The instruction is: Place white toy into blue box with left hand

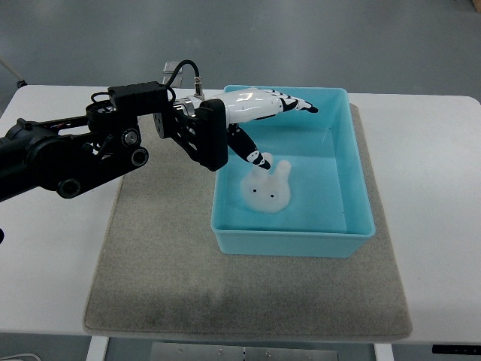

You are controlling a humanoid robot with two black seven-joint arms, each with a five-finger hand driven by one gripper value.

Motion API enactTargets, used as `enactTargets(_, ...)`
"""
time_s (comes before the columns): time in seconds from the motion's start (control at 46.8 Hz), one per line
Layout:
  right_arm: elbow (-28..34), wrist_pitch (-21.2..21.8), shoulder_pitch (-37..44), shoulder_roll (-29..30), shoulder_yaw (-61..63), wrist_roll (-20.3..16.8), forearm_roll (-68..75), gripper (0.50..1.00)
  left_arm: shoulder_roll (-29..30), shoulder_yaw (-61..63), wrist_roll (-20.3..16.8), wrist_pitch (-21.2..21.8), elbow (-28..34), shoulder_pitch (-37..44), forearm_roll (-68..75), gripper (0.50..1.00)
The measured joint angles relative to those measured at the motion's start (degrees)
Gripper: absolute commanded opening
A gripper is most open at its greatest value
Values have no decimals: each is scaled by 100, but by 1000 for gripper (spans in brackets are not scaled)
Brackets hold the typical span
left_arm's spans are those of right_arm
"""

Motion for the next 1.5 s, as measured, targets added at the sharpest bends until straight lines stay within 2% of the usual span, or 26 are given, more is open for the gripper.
enactTargets(0.428, 0, 0, 1, 0, 0, 0, 0, 936, 703, -49, 0, -48, 84, -29, -3026, 996)
enactTargets(0.663, 0, 0, 0, 0, 0, 0, 0, 936, 878, -115, -1, -668, 475, 21, -4753, 996)
enactTargets(0.748, 0, 0, 1, 0, 0, 0, 0, 936, 902, -219, -1, -1092, 703, 55, -5443, 996)
enactTargets(0.941, 0, 0, -1, 0, 0, 0, 0, 936, 1003, -266, -1, -2823, 1607, 117, -6968, 996)
enactTargets(1.005, 0, 0, 1, 0, 0, 0, 0, 936, 1006, -264, 0, -3138, 1902, 171, -7308, 996)
enactTargets(1.155, 0, 0, 0, 0, 0, 0, 0, 936, 1006, -266, 8, -3189, 2192, 347, -7549, 996)
enactTargets(1.497, 0, 0, 0, 0, 0, 0, 0, 936, 998, -402, 20, -3189, 2235, 875, -8062, 996)
